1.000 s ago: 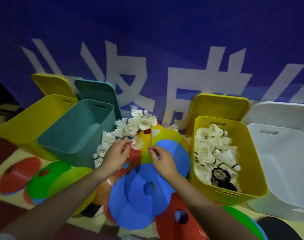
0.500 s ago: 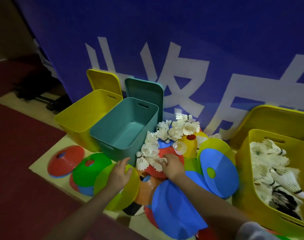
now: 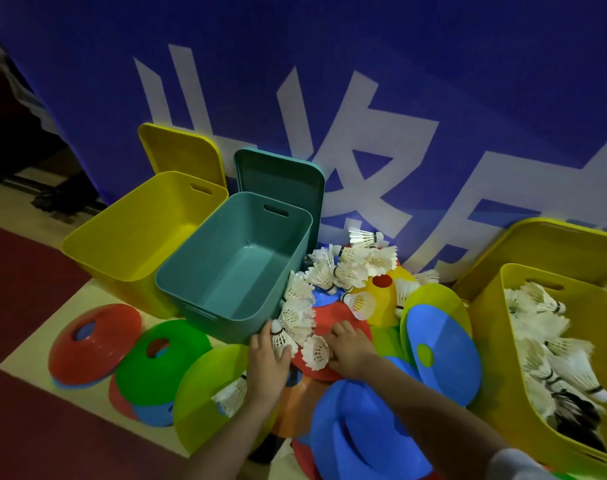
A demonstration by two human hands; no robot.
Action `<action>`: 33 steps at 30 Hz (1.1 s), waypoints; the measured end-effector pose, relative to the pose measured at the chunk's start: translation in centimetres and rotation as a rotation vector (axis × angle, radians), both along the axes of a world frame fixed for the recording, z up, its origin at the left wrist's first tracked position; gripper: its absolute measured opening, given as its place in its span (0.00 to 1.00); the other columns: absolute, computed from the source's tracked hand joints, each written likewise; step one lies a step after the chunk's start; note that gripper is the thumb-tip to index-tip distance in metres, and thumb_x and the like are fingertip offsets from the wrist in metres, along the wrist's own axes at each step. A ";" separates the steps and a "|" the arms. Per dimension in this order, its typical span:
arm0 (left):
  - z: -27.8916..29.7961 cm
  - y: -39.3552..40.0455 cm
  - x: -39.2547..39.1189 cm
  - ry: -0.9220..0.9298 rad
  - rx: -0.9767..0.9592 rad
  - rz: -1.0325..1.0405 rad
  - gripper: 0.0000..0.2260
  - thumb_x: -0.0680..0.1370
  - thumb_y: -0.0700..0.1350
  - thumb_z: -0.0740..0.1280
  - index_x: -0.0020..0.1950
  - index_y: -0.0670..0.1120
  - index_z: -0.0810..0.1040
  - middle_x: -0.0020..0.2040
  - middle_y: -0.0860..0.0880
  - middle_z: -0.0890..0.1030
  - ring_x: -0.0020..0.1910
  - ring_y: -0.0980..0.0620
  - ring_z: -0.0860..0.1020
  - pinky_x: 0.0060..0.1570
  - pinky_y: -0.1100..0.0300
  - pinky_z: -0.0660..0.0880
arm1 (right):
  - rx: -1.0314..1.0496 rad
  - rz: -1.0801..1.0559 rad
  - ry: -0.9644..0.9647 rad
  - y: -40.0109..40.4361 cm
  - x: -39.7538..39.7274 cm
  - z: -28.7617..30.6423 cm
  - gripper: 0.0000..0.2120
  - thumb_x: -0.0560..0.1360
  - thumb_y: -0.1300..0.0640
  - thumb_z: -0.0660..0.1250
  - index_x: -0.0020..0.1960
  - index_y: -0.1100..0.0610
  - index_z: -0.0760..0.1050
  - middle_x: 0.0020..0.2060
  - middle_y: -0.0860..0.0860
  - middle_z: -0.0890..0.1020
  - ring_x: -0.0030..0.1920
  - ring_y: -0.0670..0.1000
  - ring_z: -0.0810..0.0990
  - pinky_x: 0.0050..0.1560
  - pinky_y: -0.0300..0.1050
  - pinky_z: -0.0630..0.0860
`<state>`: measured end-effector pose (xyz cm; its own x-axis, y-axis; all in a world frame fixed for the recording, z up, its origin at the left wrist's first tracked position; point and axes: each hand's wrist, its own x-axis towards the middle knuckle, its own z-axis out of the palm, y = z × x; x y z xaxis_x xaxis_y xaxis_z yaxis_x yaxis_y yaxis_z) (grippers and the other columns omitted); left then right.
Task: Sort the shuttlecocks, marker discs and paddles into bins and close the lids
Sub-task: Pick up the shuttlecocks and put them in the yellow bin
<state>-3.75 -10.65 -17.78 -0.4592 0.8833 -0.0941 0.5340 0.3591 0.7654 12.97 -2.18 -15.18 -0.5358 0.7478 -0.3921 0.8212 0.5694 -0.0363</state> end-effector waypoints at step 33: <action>13.8 6.6 14.1 -0.302 0.393 -0.490 0.18 0.81 0.42 0.59 0.71 0.49 0.67 0.67 0.57 0.69 0.66 0.53 0.70 0.65 0.64 0.65 | 0.443 -0.996 1.160 -4.7 15.9 9.5 0.22 0.81 0.46 0.57 0.71 0.54 0.67 0.44 0.52 0.78 0.45 0.45 0.74 0.51 0.47 0.71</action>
